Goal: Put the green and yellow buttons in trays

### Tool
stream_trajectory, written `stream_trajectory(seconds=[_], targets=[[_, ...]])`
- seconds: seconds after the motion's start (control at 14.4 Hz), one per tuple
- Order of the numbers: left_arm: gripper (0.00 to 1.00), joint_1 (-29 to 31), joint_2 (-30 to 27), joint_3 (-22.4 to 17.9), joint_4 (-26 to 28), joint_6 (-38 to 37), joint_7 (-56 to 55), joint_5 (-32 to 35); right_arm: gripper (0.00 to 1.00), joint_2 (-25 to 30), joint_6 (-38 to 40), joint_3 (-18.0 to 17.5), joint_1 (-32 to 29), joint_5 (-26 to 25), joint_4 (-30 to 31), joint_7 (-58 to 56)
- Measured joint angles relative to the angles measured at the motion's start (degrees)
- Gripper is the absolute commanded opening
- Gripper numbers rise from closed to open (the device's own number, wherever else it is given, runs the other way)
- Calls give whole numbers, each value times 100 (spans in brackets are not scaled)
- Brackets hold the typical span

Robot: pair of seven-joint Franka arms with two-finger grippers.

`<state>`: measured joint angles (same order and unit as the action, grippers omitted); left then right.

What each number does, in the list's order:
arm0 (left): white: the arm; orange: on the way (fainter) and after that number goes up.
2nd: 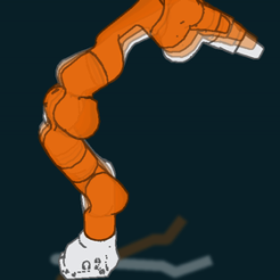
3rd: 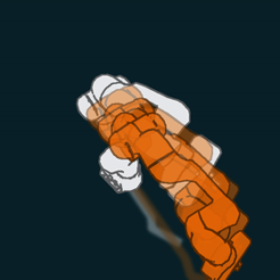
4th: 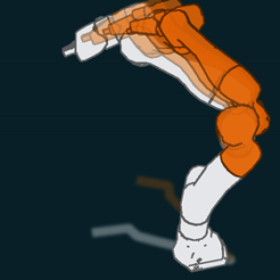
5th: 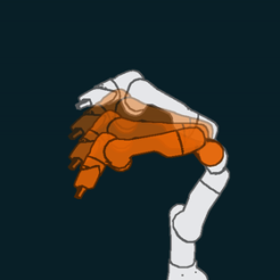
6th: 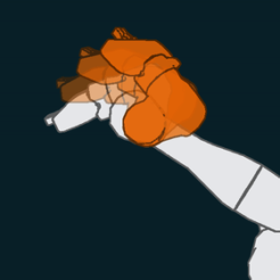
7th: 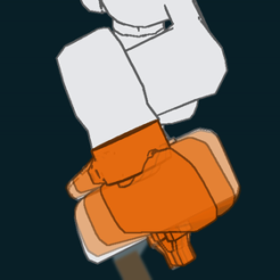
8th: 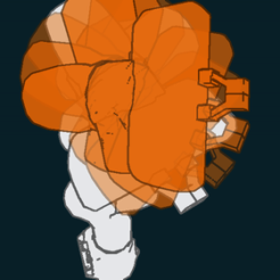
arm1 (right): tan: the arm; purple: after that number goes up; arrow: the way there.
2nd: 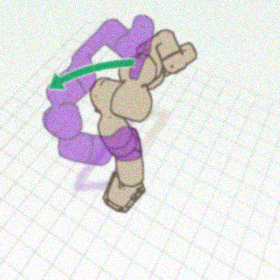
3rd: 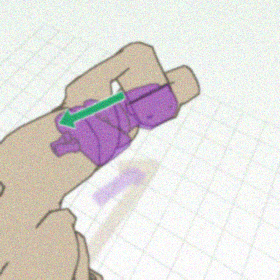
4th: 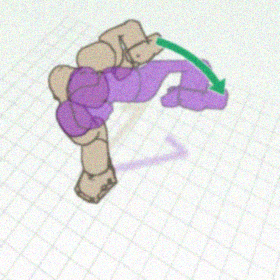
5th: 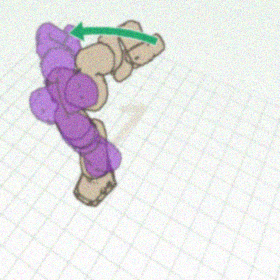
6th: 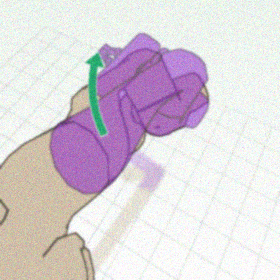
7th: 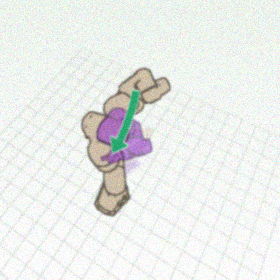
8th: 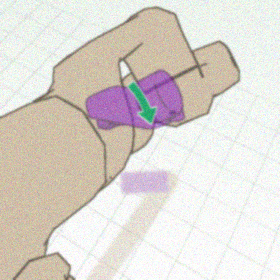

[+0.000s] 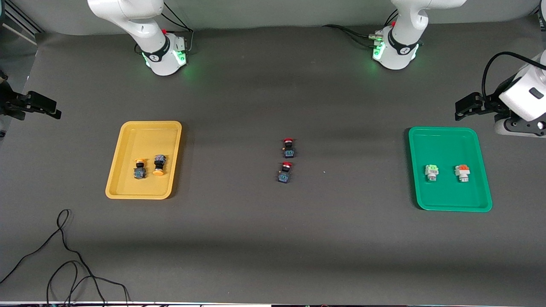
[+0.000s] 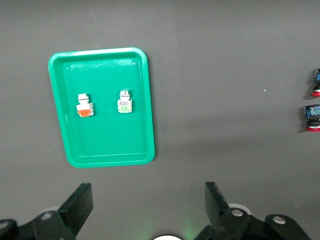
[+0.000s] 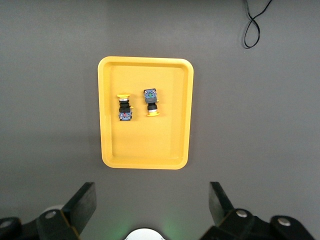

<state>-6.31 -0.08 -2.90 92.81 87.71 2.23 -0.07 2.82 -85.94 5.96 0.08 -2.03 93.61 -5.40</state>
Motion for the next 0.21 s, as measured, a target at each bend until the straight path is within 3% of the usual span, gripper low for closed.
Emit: stream_trajectory(seconds=[0.21], targets=[[100,0,0,-1,0,2,0,1,100,0,29,8,0,0,-2,2]])
